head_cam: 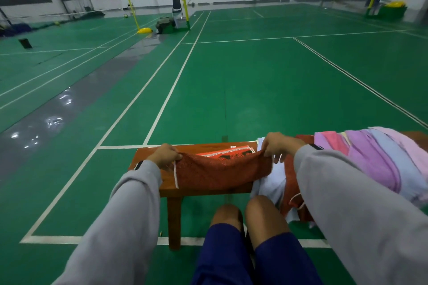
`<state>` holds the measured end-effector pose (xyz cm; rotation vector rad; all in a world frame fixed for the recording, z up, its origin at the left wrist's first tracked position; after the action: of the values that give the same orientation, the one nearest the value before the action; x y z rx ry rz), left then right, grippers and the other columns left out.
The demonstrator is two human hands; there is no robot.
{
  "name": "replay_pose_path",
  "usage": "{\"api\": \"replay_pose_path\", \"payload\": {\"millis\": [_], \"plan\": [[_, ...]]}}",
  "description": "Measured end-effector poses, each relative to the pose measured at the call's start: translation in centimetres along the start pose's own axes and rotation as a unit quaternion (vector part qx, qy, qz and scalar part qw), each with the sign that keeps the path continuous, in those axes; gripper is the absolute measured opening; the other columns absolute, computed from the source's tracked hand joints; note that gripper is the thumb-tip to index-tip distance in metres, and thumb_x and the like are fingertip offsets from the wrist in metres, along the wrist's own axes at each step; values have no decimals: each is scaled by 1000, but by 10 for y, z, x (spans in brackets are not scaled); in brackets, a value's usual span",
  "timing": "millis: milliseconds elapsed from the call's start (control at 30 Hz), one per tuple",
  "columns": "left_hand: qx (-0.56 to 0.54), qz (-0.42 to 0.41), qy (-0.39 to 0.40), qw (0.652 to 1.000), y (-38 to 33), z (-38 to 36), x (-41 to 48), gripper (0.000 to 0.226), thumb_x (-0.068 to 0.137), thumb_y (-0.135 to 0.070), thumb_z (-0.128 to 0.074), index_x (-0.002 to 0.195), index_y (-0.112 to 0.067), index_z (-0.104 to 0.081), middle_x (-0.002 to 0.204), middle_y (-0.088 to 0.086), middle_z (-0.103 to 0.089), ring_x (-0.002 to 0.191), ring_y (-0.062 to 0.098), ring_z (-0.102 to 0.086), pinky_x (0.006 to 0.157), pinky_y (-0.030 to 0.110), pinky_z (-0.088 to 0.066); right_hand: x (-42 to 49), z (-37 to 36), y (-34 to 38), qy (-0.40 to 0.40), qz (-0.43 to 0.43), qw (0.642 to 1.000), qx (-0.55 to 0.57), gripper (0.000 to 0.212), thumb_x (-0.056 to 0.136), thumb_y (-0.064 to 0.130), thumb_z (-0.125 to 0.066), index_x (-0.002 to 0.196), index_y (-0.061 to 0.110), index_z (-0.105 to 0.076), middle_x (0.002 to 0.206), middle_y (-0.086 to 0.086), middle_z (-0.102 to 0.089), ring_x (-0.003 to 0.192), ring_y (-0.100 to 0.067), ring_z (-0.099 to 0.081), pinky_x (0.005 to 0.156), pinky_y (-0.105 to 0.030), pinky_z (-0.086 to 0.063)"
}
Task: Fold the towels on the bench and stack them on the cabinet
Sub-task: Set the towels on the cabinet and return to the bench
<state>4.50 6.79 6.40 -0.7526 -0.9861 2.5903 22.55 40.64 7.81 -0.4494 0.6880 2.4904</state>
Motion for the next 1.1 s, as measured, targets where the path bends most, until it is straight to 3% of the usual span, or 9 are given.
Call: {"api": "replay_pose_path", "payload": {"millis": [200, 367, 533, 667, 767, 900, 1000, 1100], "plan": [[27, 21, -64, 997, 2, 13, 43, 20, 100, -12, -63, 82, -5, -62, 74, 14, -68, 60, 28, -68, 47, 32, -54, 50, 17, 13, -75, 4, 994, -74, 25, 87, 6, -56, 97, 15, -76, 76, -9, -73, 58, -25, -74, 61, -40, -64], [55, 20, -68, 996, 3, 11, 80, 19, 100, -14, -60, 85, -3, -65, 78, 18, -71, 67, 32, -71, 63, 42, -63, 99, 14, 25, -143, 13, 975, -171, 27, 85, 7, -56, 105, 16, -72, 108, -11, -71, 99, -34, -69, 81, -38, -52], [83, 43, -70, 993, 19, -1, 113, 24, 102, -20, -59, 84, -6, -63, 82, 14, -71, 72, 28, -70, 72, 39, -63, 143, -3, 18, -145, -2, 967, -209, 28, 88, 6, -52, 111, 16, -66, 115, -10, -69, 108, -34, -67, 88, -39, -52], [81, 85, -26, 993, 32, -22, 129, 24, 102, -31, -62, 91, -10, -62, 87, 6, -65, 75, 16, -59, 67, 29, -53, 158, -28, 12, -113, -12, 971, -209, 28, 92, 10, -51, 117, 15, -64, 121, -10, -68, 113, -31, -66, 89, -39, -53], [-20, 182, 44, 982, 51, -40, 135, 30, 95, -31, -70, 106, -3, -64, 107, 19, -70, 93, 30, -69, 82, 43, -60, 157, -49, 21, -118, 20, 968, -223, 34, 92, 11, -53, 126, 14, -55, 125, -9, -62, 115, -30, -65, 89, -39, -52], [-84, 259, 120, 955, 46, -55, 117, 34, 89, -23, -78, 110, -8, -55, 109, 17, -65, 100, 35, -64, 80, 46, -55, 156, -67, 50, -82, 48, 981, -170, 27, 90, 12, -56, 116, 13, -64, 117, -12, -65, 106, -33, -68, 86, -41, -55], [-85, 247, 165, 951, 41, -66, 111, 53, 79, -23, -86, 121, -12, -55, 120, 15, -67, 111, 40, -64, 101, 57, -51, 152, -85, 76, -14, 62, 994, -90, 20, 92, 11, -57, 108, 12, -68, 113, -10, -69, 100, -31, -69, 87, -41, -58], [-144, 191, 122, 963, 25, -74, 114, 44, 82, -14, -81, 120, -4, -60, 112, 18, -73, 103, 39, -69, 98, 55, -54, 150, -98, 100, 16, 84, 996, -24, 20, 96, 19, -60, 112, 10, -68, 116, -12, -69, 97, -30, -68, 87, -44, -60]]}}
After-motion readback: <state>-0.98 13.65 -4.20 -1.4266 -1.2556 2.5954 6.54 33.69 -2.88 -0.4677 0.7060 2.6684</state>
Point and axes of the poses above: each hand's wrist, its own x-axis towards the middle knuckle, its own z-axis out of the back of the hand, y = z × x, the point moved 4 cm from there along x, towards the middle knuckle
